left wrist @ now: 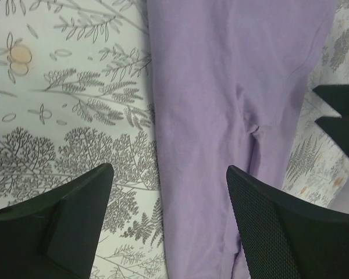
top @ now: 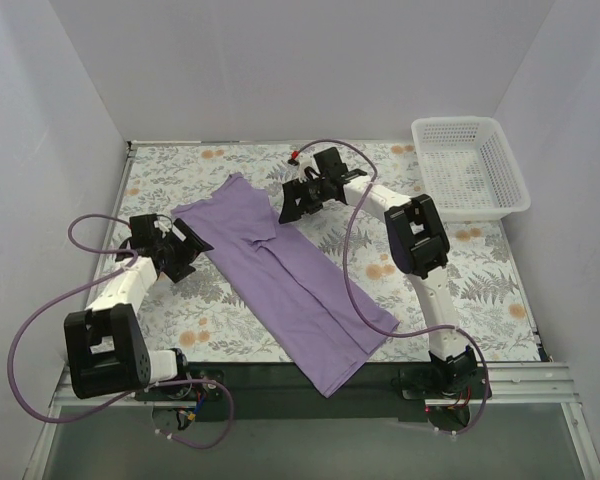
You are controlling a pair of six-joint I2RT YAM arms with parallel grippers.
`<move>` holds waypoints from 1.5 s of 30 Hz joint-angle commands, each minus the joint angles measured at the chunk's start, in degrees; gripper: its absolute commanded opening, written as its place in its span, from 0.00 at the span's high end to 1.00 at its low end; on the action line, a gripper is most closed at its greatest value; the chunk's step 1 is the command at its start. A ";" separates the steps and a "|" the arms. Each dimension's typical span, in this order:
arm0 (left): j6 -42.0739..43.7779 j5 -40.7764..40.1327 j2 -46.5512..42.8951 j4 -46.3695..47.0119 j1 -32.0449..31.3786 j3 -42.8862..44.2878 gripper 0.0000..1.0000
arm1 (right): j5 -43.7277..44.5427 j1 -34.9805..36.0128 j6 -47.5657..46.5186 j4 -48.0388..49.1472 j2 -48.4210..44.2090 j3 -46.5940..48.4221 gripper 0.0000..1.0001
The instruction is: Fold and stack the t-shirts
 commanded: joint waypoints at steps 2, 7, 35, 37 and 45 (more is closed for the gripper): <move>0.69 -0.44 -5.43 -1.98 0.06 -3.66 0.22 | -0.04 0.56 9.87 2.52 3.95 6.04 0.18; 0.77 0.17 -10.88 -3.92 0.15 -4.02 0.22 | -0.75 1.09 10.67 2.52 7.29 6.04 0.39; 3.94 7.10 0.00 1.79 0.06 0.72 0.25 | 1.19 -13.14 3.03 -1.43 0.88 -0.82 0.77; 3.68 8.08 1.15 2.58 0.06 2.30 0.27 | 2.58 -13.23 1.36 -1.96 0.44 0.85 0.68; 6.31 8.70 -1.65 3.20 -0.38 0.20 0.27 | 1.37 -14.64 9.60 -0.39 11.67 18.69 0.50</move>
